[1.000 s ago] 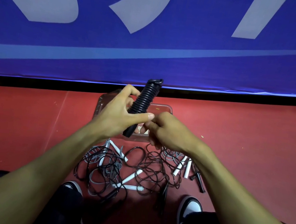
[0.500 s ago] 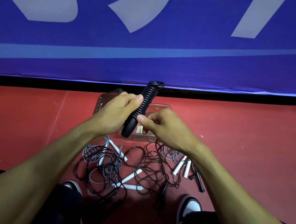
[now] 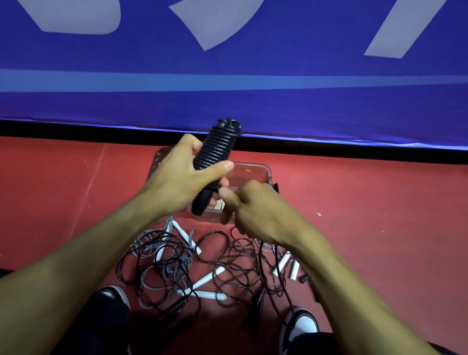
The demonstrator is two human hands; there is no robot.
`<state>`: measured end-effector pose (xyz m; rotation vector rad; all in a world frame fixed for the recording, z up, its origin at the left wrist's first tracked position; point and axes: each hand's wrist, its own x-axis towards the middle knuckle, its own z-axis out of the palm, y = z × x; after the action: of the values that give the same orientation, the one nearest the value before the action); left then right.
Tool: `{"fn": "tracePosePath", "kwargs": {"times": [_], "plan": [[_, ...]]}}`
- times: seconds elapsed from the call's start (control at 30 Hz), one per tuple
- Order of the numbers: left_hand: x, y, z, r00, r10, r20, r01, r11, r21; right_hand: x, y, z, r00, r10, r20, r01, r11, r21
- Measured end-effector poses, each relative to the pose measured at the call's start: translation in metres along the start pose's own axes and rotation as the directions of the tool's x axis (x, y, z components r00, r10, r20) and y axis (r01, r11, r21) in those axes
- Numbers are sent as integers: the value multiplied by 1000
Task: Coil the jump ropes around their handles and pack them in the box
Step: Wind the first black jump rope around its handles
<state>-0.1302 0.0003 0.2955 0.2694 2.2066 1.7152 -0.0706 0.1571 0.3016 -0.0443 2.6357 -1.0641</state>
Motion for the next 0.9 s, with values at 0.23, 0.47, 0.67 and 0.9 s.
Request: {"fn": "tracePosePath", "kwargs": {"times": [0.23, 0.47, 0.67, 0.9], "plan": [[1, 2, 3, 997, 19, -76, -26, 994, -106, -1, 0, -5, 998, -5, 68, 5, 1000, -1], [2, 7, -2, 995, 82, -60, -88, 991, -104, 0, -5, -7, 994, -92, 54, 83, 985, 150], [3, -3, 1, 996, 86, -29, -82, 989, 122, 0, -6, -1, 989, -132, -67, 136, 988, 68], [1, -3, 3, 986, 43, 158, -23, 991, -129, 5, 7, 2, 985, -73, -158, 68, 997, -37]]}}
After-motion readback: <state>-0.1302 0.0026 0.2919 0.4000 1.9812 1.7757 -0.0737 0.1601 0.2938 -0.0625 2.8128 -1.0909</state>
